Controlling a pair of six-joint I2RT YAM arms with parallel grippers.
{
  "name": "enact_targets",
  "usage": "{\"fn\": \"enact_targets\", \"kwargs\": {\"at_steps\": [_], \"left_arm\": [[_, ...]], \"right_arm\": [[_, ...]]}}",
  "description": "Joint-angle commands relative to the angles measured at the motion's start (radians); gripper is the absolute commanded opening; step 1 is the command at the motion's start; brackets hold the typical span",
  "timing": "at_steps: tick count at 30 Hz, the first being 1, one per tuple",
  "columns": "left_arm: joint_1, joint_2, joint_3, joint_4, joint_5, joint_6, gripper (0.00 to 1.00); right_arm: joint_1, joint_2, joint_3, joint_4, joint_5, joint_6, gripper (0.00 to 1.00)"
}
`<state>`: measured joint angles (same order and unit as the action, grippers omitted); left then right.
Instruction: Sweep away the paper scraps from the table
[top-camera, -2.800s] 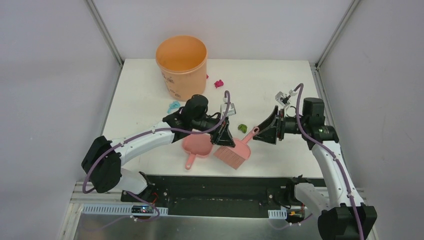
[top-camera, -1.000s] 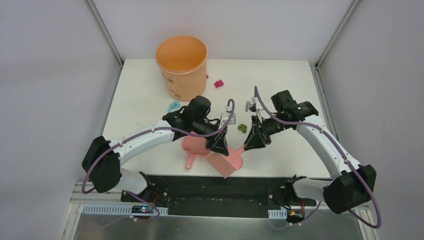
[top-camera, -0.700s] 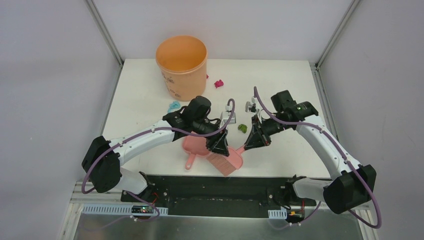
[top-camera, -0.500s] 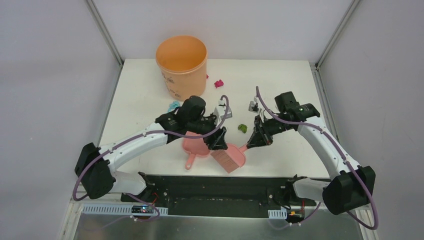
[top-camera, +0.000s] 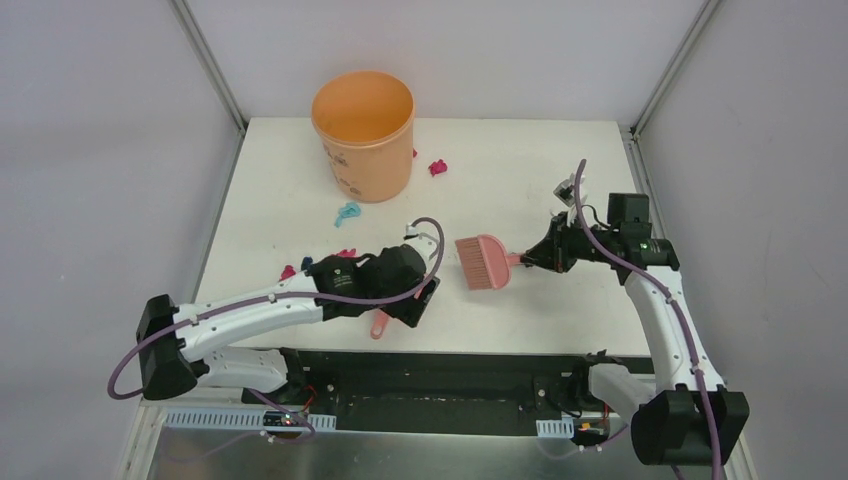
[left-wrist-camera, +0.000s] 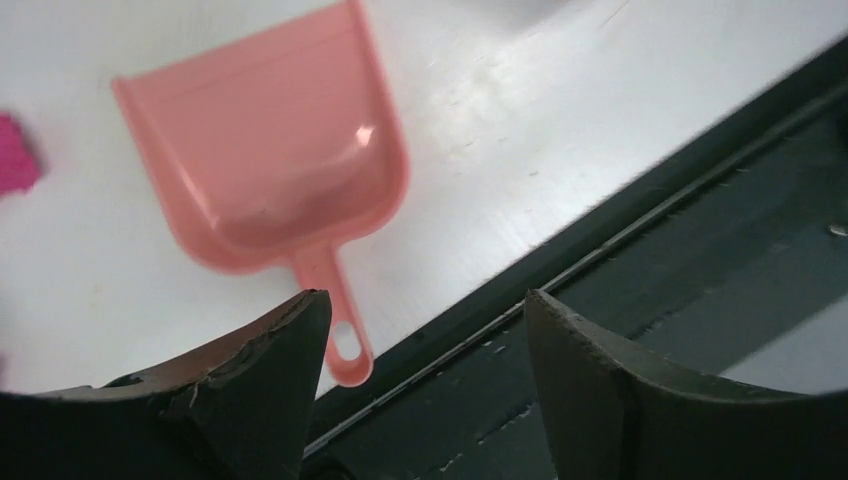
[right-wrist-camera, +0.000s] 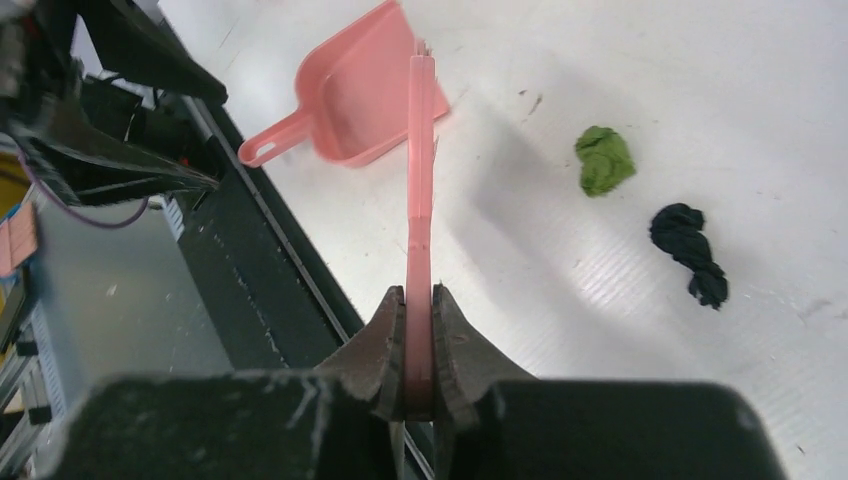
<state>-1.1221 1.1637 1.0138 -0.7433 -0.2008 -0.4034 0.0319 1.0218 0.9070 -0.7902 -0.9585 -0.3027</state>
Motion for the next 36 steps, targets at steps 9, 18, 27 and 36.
{"fn": "enact_targets", "kwargs": {"at_steps": [9,18,27,36], "left_arm": [[-0.081,-0.009,-0.181,-0.130,-0.245,-0.307,0.69],[-0.107,-0.063,-0.266,-0.073,-0.197,-0.287,0.66],[-0.107,-0.071,-0.378,0.079,-0.246,-0.232,0.60],[-0.107,-0.086,-0.427,0.141,-0.230,-0.209,0.48]], "right_arm": [[-0.065,-0.037,-0.063,0.174,-0.058,0.092,0.00],[-0.072,-0.024,-0.066,0.172,-0.071,0.075,0.00],[-0.073,-0.035,-0.072,0.161,-0.072,0.065,0.00],[-0.073,-0.017,-0.070,0.163,-0.076,0.061,0.00]]}}
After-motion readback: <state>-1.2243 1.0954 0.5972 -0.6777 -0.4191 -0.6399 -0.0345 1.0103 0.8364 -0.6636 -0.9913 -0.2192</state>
